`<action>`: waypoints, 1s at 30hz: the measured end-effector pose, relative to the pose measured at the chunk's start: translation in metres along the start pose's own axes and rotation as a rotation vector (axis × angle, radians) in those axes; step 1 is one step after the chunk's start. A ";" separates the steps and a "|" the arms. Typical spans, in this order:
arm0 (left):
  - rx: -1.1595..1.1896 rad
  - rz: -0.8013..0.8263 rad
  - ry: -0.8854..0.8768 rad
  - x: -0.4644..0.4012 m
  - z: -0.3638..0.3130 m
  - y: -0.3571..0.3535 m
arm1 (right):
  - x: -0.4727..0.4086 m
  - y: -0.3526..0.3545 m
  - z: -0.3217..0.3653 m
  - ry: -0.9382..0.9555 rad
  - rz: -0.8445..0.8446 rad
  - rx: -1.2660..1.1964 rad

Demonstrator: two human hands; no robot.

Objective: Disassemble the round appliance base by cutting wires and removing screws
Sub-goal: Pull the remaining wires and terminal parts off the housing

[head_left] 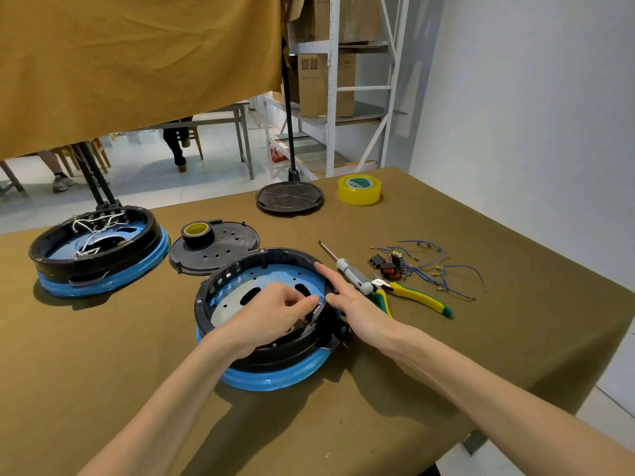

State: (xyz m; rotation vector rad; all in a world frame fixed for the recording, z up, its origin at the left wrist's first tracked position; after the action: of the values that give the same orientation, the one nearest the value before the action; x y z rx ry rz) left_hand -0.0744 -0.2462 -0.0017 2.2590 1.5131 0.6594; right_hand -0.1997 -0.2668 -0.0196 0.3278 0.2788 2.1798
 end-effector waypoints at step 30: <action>-0.064 -0.028 0.007 0.000 0.001 0.000 | 0.005 0.004 -0.007 -0.073 -0.030 -0.179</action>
State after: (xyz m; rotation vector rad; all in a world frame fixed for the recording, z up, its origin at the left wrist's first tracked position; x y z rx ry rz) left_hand -0.0738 -0.2466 -0.0020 2.1872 1.5026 0.6986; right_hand -0.2074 -0.2657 -0.0244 0.2997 0.0468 2.1398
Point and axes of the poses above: each hand's wrist, its own x-axis away from the middle knuckle, its own y-axis out of the back of the hand, z = x × y, the point moved 10 cm from there along -x, towards the middle knuckle, and after that the axes turned 9 degrees about z, right-handed, at the moved point
